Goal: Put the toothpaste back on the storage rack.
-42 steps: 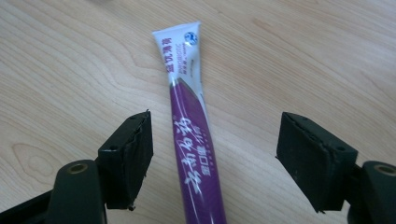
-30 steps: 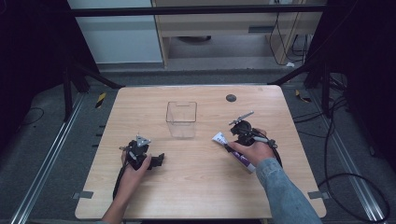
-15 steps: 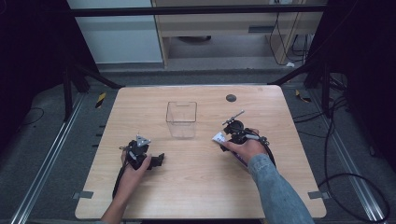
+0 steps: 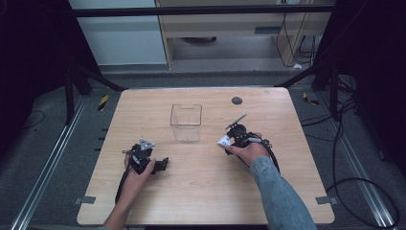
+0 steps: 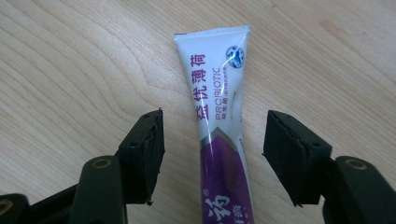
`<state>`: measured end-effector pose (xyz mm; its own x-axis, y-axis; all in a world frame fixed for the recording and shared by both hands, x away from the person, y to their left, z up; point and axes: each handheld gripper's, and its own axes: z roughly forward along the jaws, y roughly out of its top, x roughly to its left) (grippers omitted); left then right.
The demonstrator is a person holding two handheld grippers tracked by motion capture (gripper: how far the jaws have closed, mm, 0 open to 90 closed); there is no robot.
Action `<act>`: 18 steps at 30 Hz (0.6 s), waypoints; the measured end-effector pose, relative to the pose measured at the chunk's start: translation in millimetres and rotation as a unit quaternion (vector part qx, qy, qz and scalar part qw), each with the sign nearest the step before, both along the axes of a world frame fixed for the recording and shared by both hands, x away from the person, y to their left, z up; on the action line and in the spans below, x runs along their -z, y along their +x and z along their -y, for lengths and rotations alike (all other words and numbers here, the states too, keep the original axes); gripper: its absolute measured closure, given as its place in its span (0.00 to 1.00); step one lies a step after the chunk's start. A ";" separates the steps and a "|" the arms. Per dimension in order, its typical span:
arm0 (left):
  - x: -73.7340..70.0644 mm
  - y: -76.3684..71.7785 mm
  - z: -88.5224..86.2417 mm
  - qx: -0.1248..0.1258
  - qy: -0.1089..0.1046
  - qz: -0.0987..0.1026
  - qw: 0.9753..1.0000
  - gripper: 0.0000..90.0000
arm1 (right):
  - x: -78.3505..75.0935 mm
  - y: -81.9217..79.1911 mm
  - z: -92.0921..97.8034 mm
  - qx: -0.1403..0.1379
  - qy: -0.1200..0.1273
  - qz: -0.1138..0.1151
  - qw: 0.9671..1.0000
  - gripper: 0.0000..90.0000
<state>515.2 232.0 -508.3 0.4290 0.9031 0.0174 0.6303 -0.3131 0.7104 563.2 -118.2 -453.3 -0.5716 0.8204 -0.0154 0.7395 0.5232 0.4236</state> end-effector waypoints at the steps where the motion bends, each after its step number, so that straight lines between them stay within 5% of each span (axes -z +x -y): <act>1: 0.0 0.0 0.0 0.000 0.000 0.000 1.000 0.00 | 1.4 0.7 -1.0 0.000 -0.001 -0.002 1.000 0.45; 18: 0.0 0.4 -0.2 0.002 0.000 0.000 1.000 0.00 | 13.0 6.3 -2.9 0.005 -0.006 -0.009 1.000 0.60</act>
